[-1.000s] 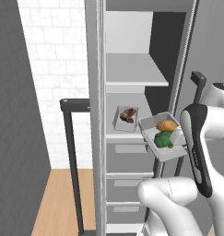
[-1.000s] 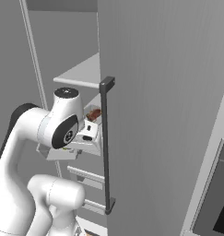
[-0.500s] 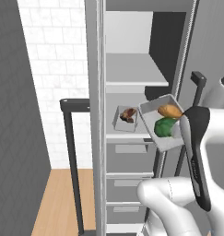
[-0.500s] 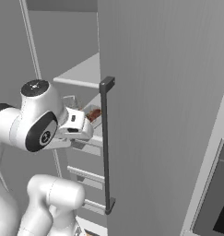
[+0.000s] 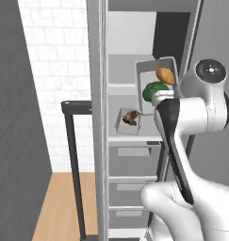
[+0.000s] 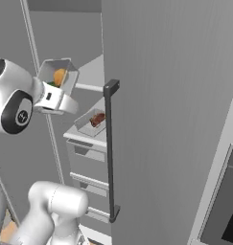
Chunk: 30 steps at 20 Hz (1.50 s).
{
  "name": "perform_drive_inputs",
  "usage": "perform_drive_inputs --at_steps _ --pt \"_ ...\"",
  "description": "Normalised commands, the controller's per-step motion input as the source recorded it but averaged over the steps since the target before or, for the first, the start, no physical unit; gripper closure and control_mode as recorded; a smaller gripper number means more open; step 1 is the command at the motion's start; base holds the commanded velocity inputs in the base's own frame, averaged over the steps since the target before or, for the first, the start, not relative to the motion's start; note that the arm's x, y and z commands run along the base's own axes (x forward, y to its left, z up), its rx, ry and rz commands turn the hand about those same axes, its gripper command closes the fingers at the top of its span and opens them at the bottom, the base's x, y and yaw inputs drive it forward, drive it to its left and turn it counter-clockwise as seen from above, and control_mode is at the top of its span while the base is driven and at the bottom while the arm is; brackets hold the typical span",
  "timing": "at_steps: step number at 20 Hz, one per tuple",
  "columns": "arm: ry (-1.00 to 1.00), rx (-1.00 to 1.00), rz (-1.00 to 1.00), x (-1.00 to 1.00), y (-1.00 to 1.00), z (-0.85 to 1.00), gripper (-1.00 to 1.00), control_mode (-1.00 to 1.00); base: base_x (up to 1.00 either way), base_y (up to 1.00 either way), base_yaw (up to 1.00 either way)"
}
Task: Take the meat container that has the steak and place it on the second highest rack of the freezer. Then take the vegetable container that has the broccoli and potato and place it on the highest rack of the freezer.
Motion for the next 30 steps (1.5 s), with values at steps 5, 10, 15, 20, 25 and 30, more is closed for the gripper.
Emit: perform_drive_inputs --at_steps 5,10,15,20,25,30 --pt "-0.03 0.25 -0.07 0.95 -0.11 0.51 1.00 -1.00 0.00 0.00 0.00" --pt "0.06 0.10 0.00 0.78 -0.11 0.29 1.00 -1.00 0.00 0.00 0.00" --pt "0.15 0.00 -0.10 1.00 0.00 0.09 1.00 -1.00 0.00 0.00 0.00" --pt "0.19 0.00 -0.02 0.90 0.00 -0.01 1.00 -1.00 0.00 0.00 0.00" --pt "0.03 0.00 -0.01 0.39 0.00 -0.28 1.00 -1.00 0.00 0.00 0.00" --pt "-0.01 0.00 0.00 0.27 0.00 -0.61 1.00 -1.00 0.00 0.00 0.00"
